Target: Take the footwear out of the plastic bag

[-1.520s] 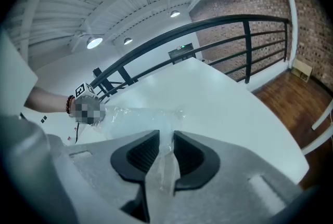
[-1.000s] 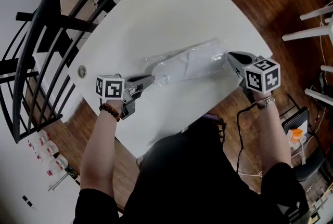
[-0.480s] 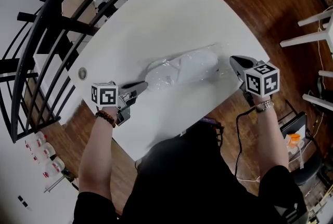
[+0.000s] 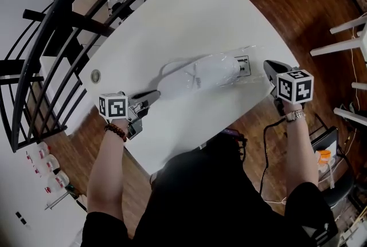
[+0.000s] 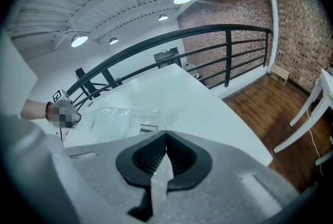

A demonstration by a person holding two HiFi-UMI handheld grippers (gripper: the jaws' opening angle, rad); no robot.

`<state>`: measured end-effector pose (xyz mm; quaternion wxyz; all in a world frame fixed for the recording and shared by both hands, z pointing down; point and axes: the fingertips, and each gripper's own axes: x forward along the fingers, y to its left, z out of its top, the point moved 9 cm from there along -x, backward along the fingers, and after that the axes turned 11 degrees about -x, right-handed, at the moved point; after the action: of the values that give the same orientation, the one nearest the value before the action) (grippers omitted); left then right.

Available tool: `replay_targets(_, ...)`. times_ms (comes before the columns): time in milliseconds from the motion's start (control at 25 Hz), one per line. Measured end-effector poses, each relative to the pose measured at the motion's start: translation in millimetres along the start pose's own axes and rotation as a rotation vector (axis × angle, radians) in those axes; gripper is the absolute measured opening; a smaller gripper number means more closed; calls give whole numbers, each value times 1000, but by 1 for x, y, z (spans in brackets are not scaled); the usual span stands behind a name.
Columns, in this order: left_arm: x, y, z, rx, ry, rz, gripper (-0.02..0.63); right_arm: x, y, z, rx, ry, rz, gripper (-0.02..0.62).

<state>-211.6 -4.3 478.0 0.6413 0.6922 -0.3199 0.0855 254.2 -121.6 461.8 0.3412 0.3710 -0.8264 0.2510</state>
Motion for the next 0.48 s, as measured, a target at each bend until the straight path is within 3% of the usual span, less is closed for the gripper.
replay_targets(360,-27,11,-11,0,-51,22,40,-9,-11,-5,36,-5,-85,-6)
replay_targets(480,-35,11,-19,-23,-66,-9,40,-11,-12,-7,43,-4,-101,-6)
